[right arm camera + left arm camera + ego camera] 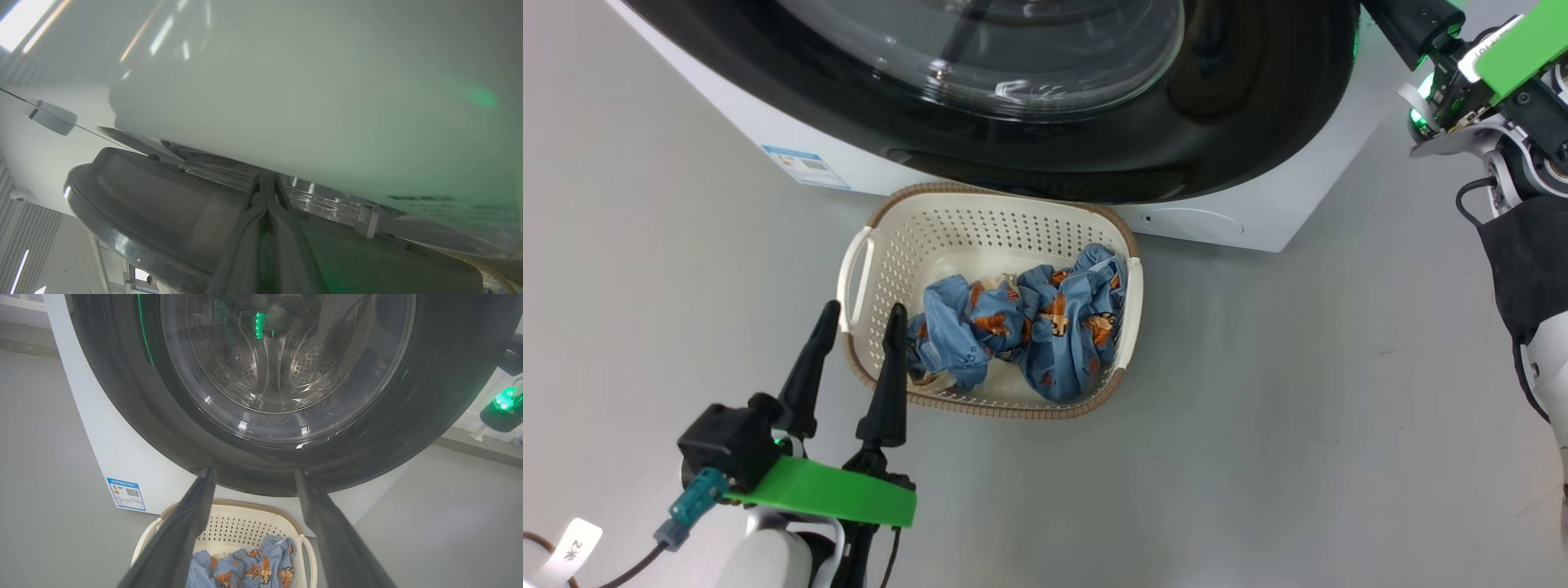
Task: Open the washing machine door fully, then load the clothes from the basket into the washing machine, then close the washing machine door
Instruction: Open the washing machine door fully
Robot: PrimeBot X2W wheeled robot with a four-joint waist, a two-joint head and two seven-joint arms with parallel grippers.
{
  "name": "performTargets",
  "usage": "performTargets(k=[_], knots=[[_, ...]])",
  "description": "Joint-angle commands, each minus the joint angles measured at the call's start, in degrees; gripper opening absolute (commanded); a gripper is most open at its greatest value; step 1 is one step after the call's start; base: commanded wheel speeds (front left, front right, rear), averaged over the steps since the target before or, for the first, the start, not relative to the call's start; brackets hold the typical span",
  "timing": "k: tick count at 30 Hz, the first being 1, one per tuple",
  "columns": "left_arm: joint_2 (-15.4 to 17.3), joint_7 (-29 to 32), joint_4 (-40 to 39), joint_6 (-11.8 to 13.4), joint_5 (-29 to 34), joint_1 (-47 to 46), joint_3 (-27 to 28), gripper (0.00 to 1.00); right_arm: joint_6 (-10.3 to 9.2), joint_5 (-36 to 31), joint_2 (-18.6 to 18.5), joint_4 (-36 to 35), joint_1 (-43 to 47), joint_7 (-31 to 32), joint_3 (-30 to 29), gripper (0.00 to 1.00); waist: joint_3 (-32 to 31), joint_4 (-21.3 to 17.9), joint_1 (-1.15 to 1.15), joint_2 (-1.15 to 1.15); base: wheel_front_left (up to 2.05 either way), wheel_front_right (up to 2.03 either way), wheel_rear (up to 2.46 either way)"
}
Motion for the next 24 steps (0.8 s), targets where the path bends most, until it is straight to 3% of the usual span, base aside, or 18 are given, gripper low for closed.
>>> performTargets(k=[1, 24], knots=[[0.78, -0.37, -1.58, -0.14, -0.55, -1.21, 1.64, 1.0, 0.09, -0.89, 0.65, -1.2, -0.94, 0.84, 0.9, 0.0, 0.37, 0.43, 0.0, 0.0, 0.0, 0.0, 0.0], [0.78, -0.37, -0.25, -0.14, 1.41, 3.27, 3.12, 1.0, 0.09, -0.53, 2.62, -5.26, 11.06, 7.46, 5.57, 0.0, -7.58, -1.55, 0.0, 0.0, 0.0, 0.0, 0.0]])
